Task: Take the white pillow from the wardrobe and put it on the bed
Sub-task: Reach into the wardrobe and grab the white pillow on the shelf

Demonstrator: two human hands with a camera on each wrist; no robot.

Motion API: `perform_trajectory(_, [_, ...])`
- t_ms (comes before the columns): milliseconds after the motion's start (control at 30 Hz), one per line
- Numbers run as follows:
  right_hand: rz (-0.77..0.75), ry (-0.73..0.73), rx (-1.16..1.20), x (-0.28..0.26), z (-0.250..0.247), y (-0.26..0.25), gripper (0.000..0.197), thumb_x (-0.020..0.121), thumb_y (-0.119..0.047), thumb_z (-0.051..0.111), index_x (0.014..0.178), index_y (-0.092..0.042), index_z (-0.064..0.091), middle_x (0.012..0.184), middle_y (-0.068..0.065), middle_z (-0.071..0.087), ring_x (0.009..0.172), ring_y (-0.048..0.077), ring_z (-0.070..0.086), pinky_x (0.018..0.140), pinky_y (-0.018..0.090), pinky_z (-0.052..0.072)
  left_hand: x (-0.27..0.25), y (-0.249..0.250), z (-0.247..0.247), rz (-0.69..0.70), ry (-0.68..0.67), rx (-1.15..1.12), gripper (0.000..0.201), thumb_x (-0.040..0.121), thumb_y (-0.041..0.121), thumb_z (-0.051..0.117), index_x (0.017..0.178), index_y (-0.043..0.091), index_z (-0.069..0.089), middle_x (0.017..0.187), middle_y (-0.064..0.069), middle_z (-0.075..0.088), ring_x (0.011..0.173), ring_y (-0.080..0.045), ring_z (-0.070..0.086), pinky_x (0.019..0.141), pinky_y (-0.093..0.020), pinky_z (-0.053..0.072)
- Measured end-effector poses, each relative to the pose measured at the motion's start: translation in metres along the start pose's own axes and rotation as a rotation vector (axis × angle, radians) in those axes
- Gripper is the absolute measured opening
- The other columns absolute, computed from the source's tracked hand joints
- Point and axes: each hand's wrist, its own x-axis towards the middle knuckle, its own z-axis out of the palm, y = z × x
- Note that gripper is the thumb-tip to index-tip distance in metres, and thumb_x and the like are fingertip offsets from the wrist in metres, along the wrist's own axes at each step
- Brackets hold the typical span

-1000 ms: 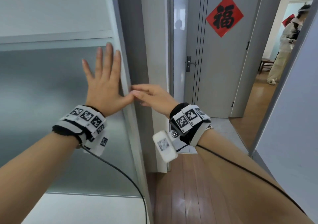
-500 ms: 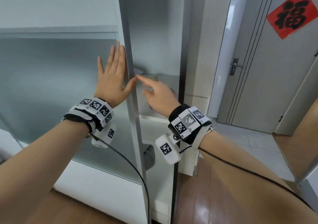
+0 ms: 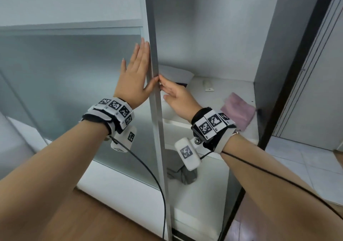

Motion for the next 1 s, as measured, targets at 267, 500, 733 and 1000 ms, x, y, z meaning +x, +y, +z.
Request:
perform_trajectory(267, [-0.010,-0.052,-0.030,0.065,0.064,0.016,0.066,0.088,0.014,0.036,0.147,-0.013,0.024,0.154,0.007,0.032,0.138,0.018,0.038,0.117,0.036,0.029,0.004,-0.093,-0.002,-0.021,0.005,-0.070,0.079,0.094,0.030,0.048,0.151,0.009,-0.003,0.161,-0.008,-0.003,0.149,-0.024,-0.003,0.116,-0.055,0.013])
perform_trajectory(500, [-0.023,-0.132,-0.028,0.125,0.117,0.032,0.063,0.089,0.012,0.035,0.144,-0.017,0.032,0.144,0.001,0.044,0.126,0.011,0.049,0.114,0.038,0.033,0.004,-0.178,-0.004,-0.012,0.025,-0.118,0.080,0.092,0.025,0.050,0.151,0.005,0.000,0.161,-0.010,0.002,0.148,-0.026,-0.002,0.118,-0.055,0.012])
perform_trajectory(733, [-0.031,-0.195,-0.108,0.192,0.167,0.038,0.055,0.092,0.003,0.038,0.142,-0.018,0.036,0.143,0.006,0.049,0.119,0.019,0.058,0.108,0.032,0.040,0.005,-0.263,-0.009,0.001,0.085,-0.045,0.079,0.090,0.020,0.055,0.148,-0.005,0.008,0.158,-0.018,0.012,0.148,-0.030,0.008,0.120,-0.022,0.005])
perform_trajectory(1000, [-0.038,-0.214,-0.108,0.256,0.246,0.042,0.059,0.089,0.010,0.038,0.142,-0.016,0.035,0.144,0.005,0.047,0.121,0.021,0.056,0.093,0.011,0.042,0.006,-0.365,-0.010,-0.026,0.107,-0.089,0.080,0.090,0.013,0.056,0.150,0.000,0.004,0.160,-0.011,0.008,0.148,-0.023,0.006,0.117,-0.014,0.004])
